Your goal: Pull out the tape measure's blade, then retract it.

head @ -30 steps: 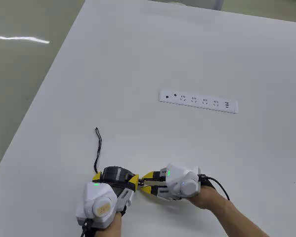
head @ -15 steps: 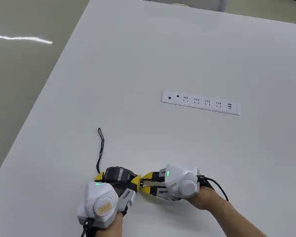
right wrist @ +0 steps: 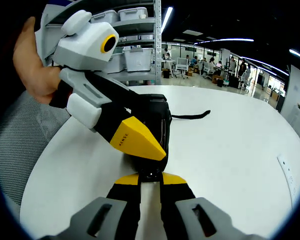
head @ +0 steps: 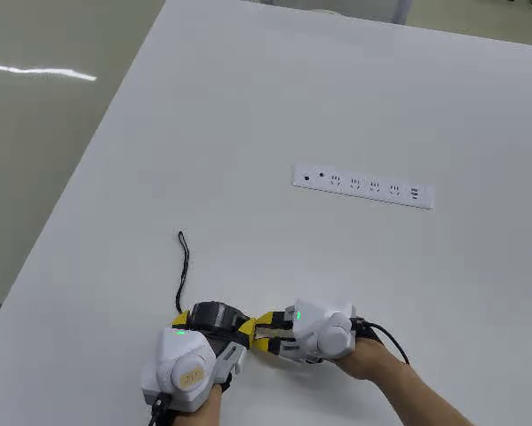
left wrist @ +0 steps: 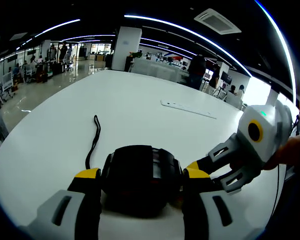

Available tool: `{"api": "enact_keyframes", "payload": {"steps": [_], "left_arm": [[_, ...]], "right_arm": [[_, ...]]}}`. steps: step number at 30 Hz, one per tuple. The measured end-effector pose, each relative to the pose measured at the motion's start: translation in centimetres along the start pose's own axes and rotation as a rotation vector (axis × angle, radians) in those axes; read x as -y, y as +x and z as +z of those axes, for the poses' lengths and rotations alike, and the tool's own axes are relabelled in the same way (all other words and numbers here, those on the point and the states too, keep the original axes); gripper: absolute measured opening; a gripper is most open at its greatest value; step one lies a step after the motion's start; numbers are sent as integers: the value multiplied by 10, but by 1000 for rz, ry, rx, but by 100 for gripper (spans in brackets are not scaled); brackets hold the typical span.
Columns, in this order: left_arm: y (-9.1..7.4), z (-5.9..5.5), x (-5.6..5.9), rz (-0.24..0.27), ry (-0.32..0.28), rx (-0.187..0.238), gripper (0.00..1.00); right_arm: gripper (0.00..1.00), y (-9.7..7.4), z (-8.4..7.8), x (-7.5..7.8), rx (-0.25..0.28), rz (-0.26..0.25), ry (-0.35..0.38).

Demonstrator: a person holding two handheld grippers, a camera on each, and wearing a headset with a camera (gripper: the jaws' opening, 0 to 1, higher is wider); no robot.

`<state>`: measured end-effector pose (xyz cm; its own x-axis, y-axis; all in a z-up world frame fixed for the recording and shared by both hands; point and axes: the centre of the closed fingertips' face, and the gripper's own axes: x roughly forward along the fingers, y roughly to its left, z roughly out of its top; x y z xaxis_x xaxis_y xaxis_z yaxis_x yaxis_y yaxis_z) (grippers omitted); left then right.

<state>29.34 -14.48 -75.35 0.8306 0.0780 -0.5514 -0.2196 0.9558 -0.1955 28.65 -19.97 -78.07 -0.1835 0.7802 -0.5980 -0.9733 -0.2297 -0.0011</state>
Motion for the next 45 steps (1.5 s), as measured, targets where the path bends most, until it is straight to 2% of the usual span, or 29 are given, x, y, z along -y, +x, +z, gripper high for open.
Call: {"api": "enact_keyframes", "payload": {"steps": [5, 17, 23, 26, 30, 33, 36, 45], "left_arm": [[0, 0, 0, -7, -7, -3, 63], [0, -2, 1, -9, 26, -11, 61], [0, -1, 1, -14, 24, -14, 62], [3, -1, 0, -40, 15, -39, 63], [5, -1, 1, -82, 36, -69, 64], [2, 3, 1, -113, 88, -72, 66], [-1, 5, -4, -132, 89, -80, 69], [-14, 6, -6, -197, 149, -94, 67]], "right_arm": [[12, 1, -1, 1, 5, 1, -2], [12, 4, -3, 1, 0, -9, 17], [13, 5, -3, 2, 3, -19, 21], [13, 5, -2, 2, -3, -26, 13], [14, 5, -3, 3, -18, -32, 12], [16, 3, -4, 4, -24, -43, 18], [17, 1, -5, 5, -29, -50, 21], [21, -16, -2, 7, -31, -81, 34]]}}
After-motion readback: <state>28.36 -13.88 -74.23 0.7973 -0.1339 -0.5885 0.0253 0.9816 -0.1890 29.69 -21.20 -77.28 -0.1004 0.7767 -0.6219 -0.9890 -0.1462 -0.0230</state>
